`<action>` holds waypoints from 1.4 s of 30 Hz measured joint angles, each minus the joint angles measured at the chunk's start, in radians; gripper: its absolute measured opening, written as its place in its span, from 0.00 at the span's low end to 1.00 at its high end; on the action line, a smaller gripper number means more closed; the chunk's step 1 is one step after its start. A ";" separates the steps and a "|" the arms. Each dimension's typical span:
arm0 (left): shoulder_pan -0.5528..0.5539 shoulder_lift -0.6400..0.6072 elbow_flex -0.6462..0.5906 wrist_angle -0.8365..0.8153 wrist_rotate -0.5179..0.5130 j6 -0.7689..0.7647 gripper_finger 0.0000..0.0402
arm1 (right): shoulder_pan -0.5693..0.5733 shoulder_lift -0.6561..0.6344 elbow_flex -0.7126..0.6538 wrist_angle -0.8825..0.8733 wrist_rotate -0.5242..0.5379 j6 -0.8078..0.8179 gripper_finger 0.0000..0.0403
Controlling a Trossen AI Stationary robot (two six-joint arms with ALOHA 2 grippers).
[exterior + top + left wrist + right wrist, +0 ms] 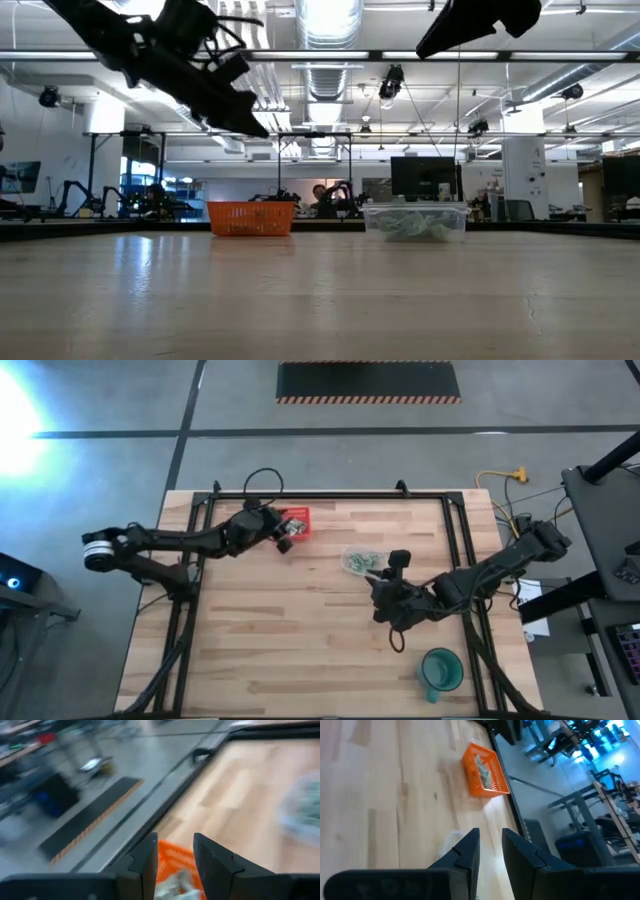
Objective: Pick and place items into bin
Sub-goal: Return to Home Position
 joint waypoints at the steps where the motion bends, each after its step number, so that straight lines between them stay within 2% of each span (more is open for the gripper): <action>1: -0.005 -0.018 -0.006 -0.001 0.035 0.012 0.27 | 0.000 -0.003 0.000 0.000 0.000 -0.001 0.18; 6: -0.007 -0.085 -0.071 0.139 0.249 0.070 0.27 | 0.000 -0.046 -0.026 0.002 -0.005 -0.001 0.18; 8: -0.007 -0.103 -0.109 0.221 0.264 0.087 0.27 | -0.001 -0.085 -0.054 0.012 -0.005 -0.002 0.18; 11: -0.005 -0.128 -0.158 0.303 0.263 0.096 0.27 | -0.014 -0.172 -0.134 0.125 -0.020 -0.058 0.18; 13: -0.005 -0.141 -0.190 0.341 0.263 0.100 0.27 | -0.039 -0.250 -0.202 0.247 -0.109 -0.136 0.18; 19: -0.006 -0.183 -0.257 0.363 0.328 0.093 0.27 | -0.212 -0.499 -0.451 0.672 -0.572 -0.358 0.18; 22: -0.007 -0.213 -0.289 0.365 0.354 0.086 0.27 | -0.320 -0.594 -0.553 0.782 -0.711 -0.359 0.18; 26: -0.007 -0.262 -0.344 0.419 0.372 0.104 0.27 | -0.435 -0.669 -0.656 0.831 -0.843 -0.315 0.18; 32: -0.006 -0.335 -0.497 0.681 0.386 0.107 0.27 | -0.485 -0.707 -0.747 0.949 -0.866 -0.322 0.18; 35: -0.012 -0.364 -0.566 0.765 0.386 0.057 0.27 | -0.486 -0.721 -0.764 0.987 -0.866 -0.337 0.18; 42: -0.077 -0.380 -0.595 0.769 0.356 0.018 0.27 | -0.485 -0.720 -0.774 1.003 -0.866 -0.317 0.18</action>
